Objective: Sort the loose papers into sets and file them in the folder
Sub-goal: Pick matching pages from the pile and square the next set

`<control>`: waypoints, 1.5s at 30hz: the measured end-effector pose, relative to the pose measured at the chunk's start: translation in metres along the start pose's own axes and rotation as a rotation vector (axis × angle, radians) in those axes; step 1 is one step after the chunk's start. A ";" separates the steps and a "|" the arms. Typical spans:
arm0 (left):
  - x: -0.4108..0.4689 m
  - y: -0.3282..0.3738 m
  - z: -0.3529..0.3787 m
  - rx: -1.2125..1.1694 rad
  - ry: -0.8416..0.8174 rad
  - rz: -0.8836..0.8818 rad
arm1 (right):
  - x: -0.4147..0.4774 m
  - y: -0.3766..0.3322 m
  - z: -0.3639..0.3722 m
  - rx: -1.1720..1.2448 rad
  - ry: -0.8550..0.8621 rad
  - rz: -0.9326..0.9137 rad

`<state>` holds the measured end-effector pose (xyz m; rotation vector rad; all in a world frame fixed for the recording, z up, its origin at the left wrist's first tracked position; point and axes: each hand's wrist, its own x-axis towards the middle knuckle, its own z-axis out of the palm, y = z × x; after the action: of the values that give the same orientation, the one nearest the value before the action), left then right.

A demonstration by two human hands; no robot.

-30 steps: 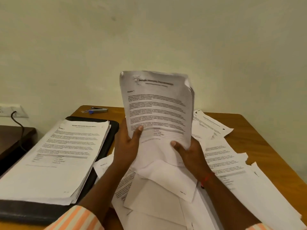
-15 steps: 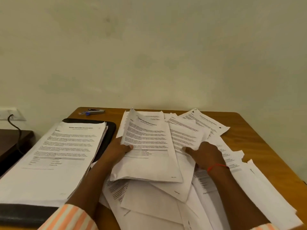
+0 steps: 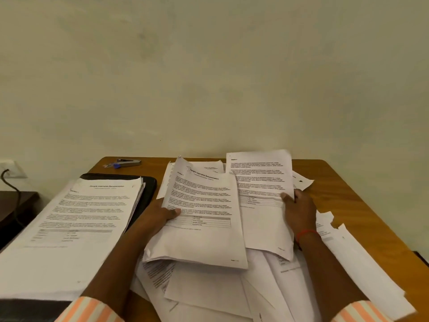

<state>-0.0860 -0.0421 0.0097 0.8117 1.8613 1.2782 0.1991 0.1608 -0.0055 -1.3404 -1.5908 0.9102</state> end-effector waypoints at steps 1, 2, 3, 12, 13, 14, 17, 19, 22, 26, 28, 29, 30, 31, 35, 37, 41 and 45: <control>0.000 0.000 0.001 -0.006 -0.001 0.007 | 0.001 0.000 0.000 0.011 0.003 -0.004; -0.001 0.001 0.001 -0.009 0.000 0.013 | 0.001 0.000 0.001 0.017 0.001 -0.003; -0.001 0.001 0.002 -0.012 -0.002 0.019 | 0.002 0.001 0.001 0.024 -0.001 -0.005; -0.003 0.004 0.001 -0.110 -0.032 0.051 | 0.000 0.000 0.003 0.084 -0.026 0.018; -0.004 0.004 0.002 -0.131 -0.039 0.060 | -0.001 -0.001 0.004 0.096 -0.048 0.022; -0.005 0.005 0.004 -0.154 -0.047 0.072 | -0.004 -0.003 0.006 0.109 -0.078 0.030; -0.006 0.005 0.012 -0.185 -0.046 0.105 | -0.014 -0.012 0.015 0.143 -0.211 0.032; -0.006 0.005 0.016 -0.177 -0.019 0.129 | -0.022 -0.018 0.023 0.167 -0.276 0.006; -0.006 0.005 0.022 -0.186 0.018 0.137 | -0.031 -0.024 0.030 0.221 -0.302 -0.008; -0.006 0.006 0.027 -0.224 -0.007 0.148 | -0.036 -0.025 0.034 0.301 -0.323 0.027; -0.007 0.006 0.028 -0.230 -0.009 0.169 | -0.039 -0.028 0.034 0.340 -0.344 0.069; -0.008 0.006 0.030 -0.231 -0.006 0.171 | -0.041 -0.030 0.034 0.361 -0.359 0.083; -0.007 0.005 0.031 -0.226 -0.006 0.172 | -0.042 -0.033 0.034 0.385 -0.367 0.090; -0.007 0.005 0.032 -0.218 -0.013 0.177 | -0.043 -0.035 0.035 0.410 -0.373 0.094; -0.008 0.002 0.036 -0.183 -0.007 0.215 | -0.043 -0.037 0.037 0.512 -0.418 0.082; -0.008 0.002 0.037 -0.191 0.016 0.220 | -0.046 -0.035 0.038 0.489 -0.470 0.024; -0.010 0.003 0.039 -0.201 0.098 0.292 | -0.050 -0.034 0.037 0.379 -0.446 -0.085; -0.029 0.021 0.040 -0.210 0.245 0.575 | -0.059 -0.057 0.026 0.373 -0.266 -0.283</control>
<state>-0.0347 -0.0390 0.0260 1.1648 1.6895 1.9683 0.1577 0.0928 0.0274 -0.7378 -1.6534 1.1716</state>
